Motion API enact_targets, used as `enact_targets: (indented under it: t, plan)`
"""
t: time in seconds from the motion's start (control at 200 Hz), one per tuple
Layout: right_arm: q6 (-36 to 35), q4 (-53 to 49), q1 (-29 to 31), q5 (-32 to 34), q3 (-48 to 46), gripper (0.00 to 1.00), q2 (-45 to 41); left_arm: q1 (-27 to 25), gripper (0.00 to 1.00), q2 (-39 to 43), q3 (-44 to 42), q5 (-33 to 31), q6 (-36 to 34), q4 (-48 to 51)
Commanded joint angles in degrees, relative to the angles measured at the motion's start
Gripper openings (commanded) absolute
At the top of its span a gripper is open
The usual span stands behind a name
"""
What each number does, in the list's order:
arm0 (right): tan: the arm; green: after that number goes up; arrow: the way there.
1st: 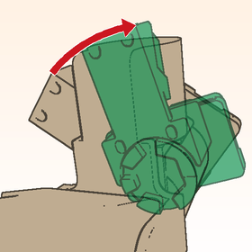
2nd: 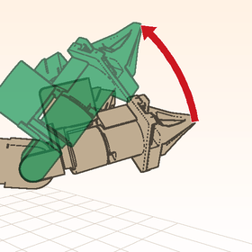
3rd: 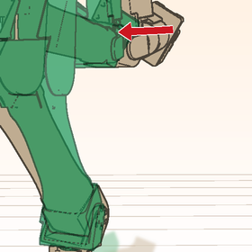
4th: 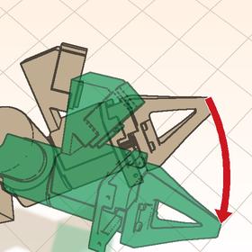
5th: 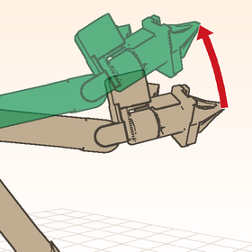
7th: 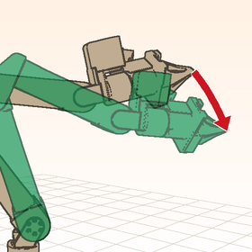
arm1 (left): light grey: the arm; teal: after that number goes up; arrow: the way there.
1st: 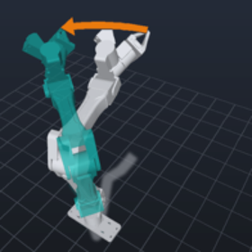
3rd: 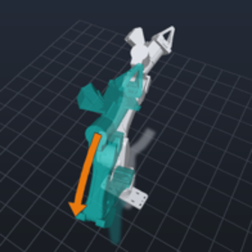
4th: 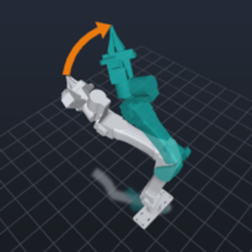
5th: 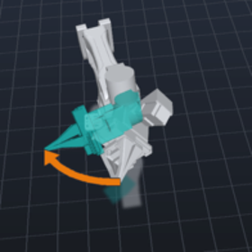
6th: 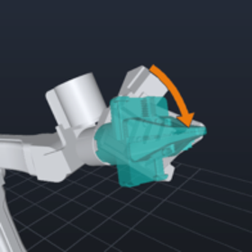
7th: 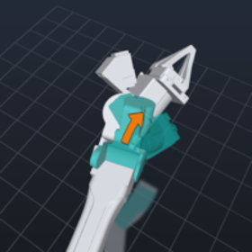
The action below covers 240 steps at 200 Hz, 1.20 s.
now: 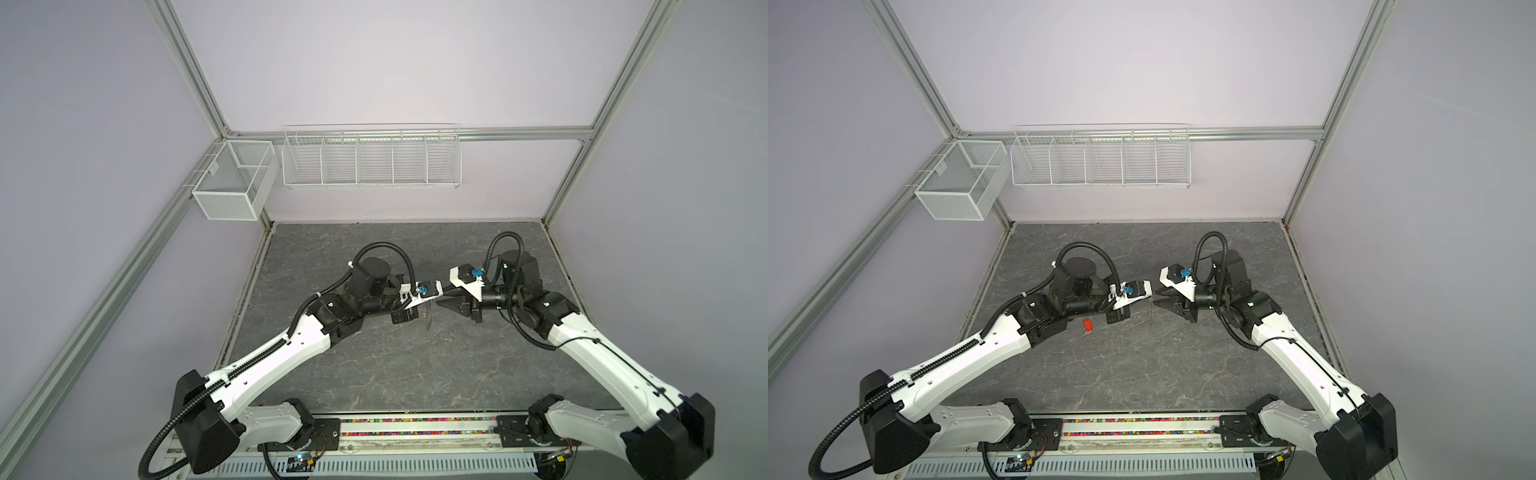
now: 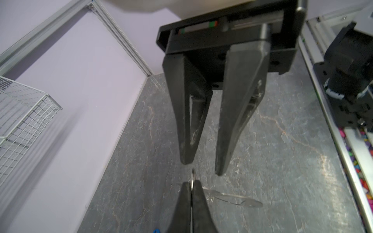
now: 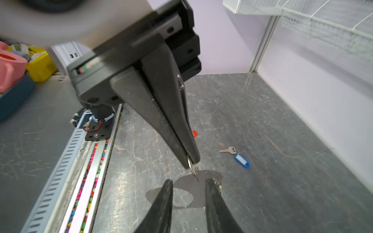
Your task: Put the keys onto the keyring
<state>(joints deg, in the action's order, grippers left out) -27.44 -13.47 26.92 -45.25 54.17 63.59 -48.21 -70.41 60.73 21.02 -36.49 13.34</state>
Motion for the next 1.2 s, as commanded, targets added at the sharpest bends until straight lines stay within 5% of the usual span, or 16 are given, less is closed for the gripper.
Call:
enact_targets:
  t: [0.0,0.36,0.685,1.194]
  plan:
    - [-1.39,4.65,-0.67,0.50,-2.58,0.32,-3.60,2.28,0.00,2.41,-2.90,8.09,6.62,-11.28]
    - [6.44,16.48,-1.19,0.40,-8.73,0.31,-6.11,6.17,0.00,2.24,-9.80,21.52,21.17,-33.46]
    - [15.47,31.70,-1.20,-0.53,-13.40,0.28,-8.06,6.55,0.00,-0.83,-12.15,24.42,28.66,-45.90]
    - [16.52,34.84,-1.22,-2.91,-14.51,0.26,-9.98,6.63,0.00,-5.46,-12.95,28.19,35.72,-56.44]
